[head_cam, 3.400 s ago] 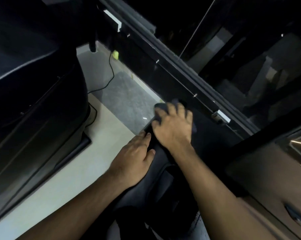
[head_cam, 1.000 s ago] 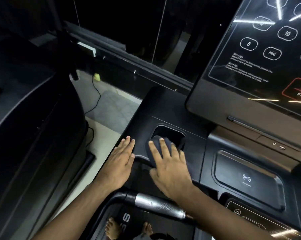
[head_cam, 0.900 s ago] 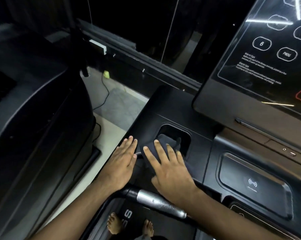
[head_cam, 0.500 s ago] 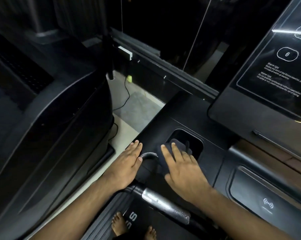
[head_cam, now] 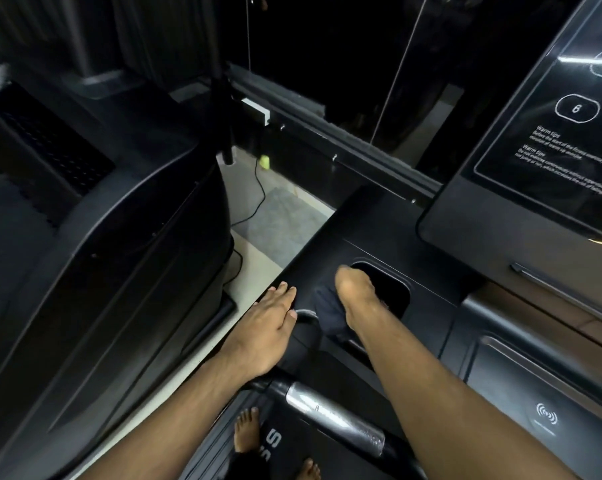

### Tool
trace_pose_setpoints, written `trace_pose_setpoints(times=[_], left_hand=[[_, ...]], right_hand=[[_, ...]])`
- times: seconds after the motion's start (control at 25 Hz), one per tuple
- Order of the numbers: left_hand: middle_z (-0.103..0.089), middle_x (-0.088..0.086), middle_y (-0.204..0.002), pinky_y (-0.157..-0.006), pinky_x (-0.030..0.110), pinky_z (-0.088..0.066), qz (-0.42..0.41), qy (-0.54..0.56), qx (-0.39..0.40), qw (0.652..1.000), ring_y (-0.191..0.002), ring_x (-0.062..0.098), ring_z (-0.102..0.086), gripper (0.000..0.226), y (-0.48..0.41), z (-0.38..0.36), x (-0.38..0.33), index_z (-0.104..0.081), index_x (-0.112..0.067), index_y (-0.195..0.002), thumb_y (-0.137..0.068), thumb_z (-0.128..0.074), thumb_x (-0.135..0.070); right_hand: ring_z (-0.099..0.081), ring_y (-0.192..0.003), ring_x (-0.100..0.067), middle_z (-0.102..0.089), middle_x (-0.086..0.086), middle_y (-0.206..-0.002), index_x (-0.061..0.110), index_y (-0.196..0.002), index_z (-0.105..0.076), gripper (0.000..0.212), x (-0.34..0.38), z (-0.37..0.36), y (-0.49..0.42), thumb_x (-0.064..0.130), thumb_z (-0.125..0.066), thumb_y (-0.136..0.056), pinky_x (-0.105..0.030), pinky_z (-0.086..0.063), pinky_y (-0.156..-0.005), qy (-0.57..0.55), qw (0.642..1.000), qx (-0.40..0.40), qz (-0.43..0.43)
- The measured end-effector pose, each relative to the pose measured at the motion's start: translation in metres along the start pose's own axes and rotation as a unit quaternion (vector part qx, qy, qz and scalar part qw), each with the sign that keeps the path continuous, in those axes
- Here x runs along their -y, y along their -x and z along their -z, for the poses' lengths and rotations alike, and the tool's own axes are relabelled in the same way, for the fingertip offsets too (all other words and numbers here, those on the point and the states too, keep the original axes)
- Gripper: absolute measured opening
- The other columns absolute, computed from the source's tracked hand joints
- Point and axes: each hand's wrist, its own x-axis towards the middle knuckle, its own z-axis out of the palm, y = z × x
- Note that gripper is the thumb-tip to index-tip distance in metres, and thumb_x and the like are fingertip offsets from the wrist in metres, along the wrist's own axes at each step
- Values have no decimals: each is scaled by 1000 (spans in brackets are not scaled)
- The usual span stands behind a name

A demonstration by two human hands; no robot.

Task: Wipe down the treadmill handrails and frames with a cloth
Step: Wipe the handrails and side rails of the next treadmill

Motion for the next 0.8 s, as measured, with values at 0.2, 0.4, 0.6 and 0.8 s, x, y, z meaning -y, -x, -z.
trace_pose_setpoints(times=[0.2,0.4,0.6,0.8], left_hand=[[-19,-7,-161,-119,19,-8,-22,28,8,999,-148,2,-11,49,-22,2,7,-28,-22,-153,-105,-36,-25],[-16,-5,-162,-122,28,-10,-42,12,32,999,-149,6,-8,49,-42,-3,5,-26,-24,-153,-105,-35,-27],[-13,-4,-163,-123,40,-14,-41,-14,49,998,-150,11,-5,50,-51,-3,-4,-24,-24,-153,-105,-34,-29],[-10,-2,-163,-122,41,-14,-46,-29,42,998,-151,13,-4,50,-50,-3,-8,-23,-24,-154,-105,-32,-30]], right_hand=[[-55,-72,-13,-57,0,-82,8,-115,-53,31,6,25,42,27,-59,-92,-23,-38,-55,186,974,104,72],[-51,-127,-26,-52,-7,-139,9,-144,-43,59,11,59,51,24,-60,-90,-35,-47,-99,507,820,232,133],[-61,-99,-18,-60,5,-119,23,-147,-40,60,14,90,33,11,-56,-90,-24,-54,-83,751,553,278,228],[-51,-128,-28,-58,3,-136,27,-130,-61,36,3,115,-1,19,-51,-96,-48,-27,-119,817,133,117,549]])
